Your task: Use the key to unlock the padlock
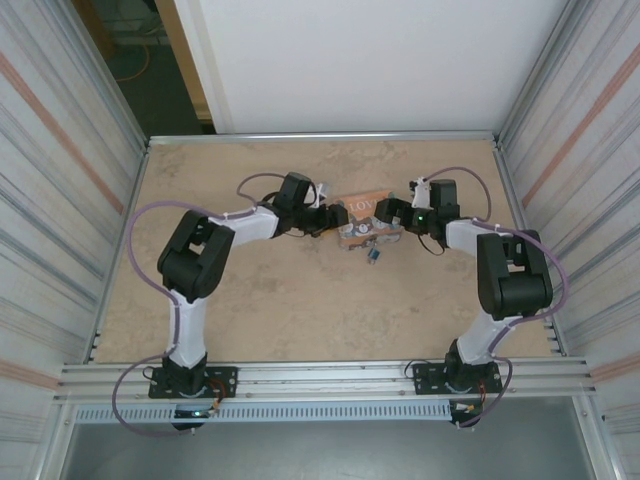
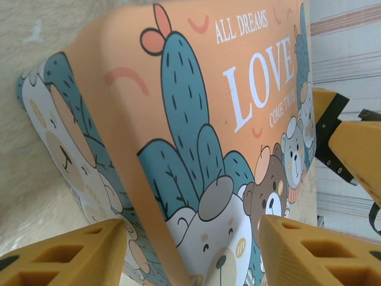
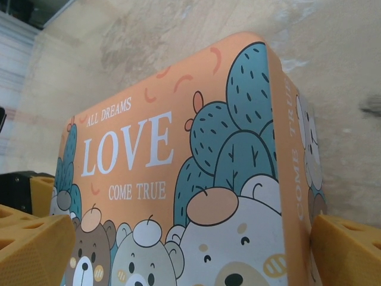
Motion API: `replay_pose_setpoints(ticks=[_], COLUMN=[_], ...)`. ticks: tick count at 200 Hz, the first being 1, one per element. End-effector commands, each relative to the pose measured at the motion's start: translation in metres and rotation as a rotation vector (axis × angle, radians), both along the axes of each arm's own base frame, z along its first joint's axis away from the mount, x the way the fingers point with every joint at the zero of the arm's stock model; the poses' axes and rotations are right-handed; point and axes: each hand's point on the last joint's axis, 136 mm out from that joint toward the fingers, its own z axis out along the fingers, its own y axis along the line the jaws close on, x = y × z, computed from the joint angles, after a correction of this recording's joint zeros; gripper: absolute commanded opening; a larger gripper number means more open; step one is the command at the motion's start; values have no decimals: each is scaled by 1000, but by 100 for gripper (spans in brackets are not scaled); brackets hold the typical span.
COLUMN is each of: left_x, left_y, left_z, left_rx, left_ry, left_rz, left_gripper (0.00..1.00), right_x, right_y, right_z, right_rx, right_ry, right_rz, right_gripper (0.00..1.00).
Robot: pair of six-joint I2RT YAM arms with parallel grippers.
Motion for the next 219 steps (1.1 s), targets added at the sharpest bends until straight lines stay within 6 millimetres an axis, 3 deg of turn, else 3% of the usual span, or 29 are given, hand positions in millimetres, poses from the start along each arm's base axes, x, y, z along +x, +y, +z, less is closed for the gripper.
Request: replay_pose_setpoints(ticks=[1, 39, 71, 107, 154, 219], left_x=[-13, -22, -31, -34, -31, -32], left_y=[1, 23, 35, 47, 69, 101], left_z=[21, 21, 20, 28, 47, 86], left_rx=[-26, -6, 13, 44, 70, 150], left_ry=[-33, -27, -20, -58, -118, -270], left_rz=[-7, 57, 80, 100, 158, 204], left_gripper=[61, 60, 61, 66, 69, 70], right_x=[-7, -3, 3, 9, 18, 2], right_y=[46, 74, 72, 54, 15, -24], right_z=[11, 10, 3, -1, 10, 32], right_rx=[48, 49, 18, -36, -80, -119], right_ry=[-21, -25, -21, -5, -17, -51], right_rz=[151, 200, 179, 121, 23, -51], right_gripper=[99, 99, 100, 99, 99, 99])
